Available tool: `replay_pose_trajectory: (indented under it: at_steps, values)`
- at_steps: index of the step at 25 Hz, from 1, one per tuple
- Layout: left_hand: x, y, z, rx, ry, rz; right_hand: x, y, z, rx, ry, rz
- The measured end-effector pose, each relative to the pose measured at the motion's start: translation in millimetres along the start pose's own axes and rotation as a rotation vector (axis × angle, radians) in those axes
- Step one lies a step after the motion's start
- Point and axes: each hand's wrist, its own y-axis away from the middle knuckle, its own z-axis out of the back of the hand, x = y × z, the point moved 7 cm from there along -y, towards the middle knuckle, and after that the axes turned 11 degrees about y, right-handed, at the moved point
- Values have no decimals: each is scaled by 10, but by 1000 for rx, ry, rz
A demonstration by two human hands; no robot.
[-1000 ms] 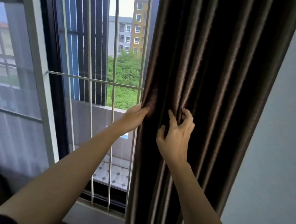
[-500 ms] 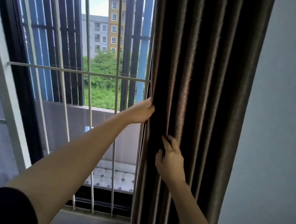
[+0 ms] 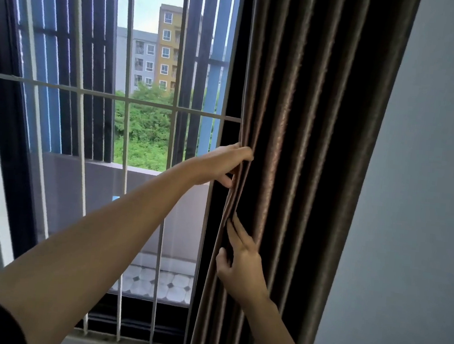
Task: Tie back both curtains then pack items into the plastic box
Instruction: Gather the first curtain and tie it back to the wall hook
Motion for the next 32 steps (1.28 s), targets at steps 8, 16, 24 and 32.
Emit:
replay_pose_trajectory:
  at_steps: [8,16,24,32]
  values:
    - [-91,53,53,-84,-374,-52,46,-331,533,-201,117,-184]
    - [27,58,-26,-68,-233,-2,-25,150,18,209,-72,-103]
    - [-78,60,-127,-55,-289,-59,-65,184,-163,334,15,-30]
    - [-120,106,-111,-97,-402,-81,-277,82,864,-483,147,-210]
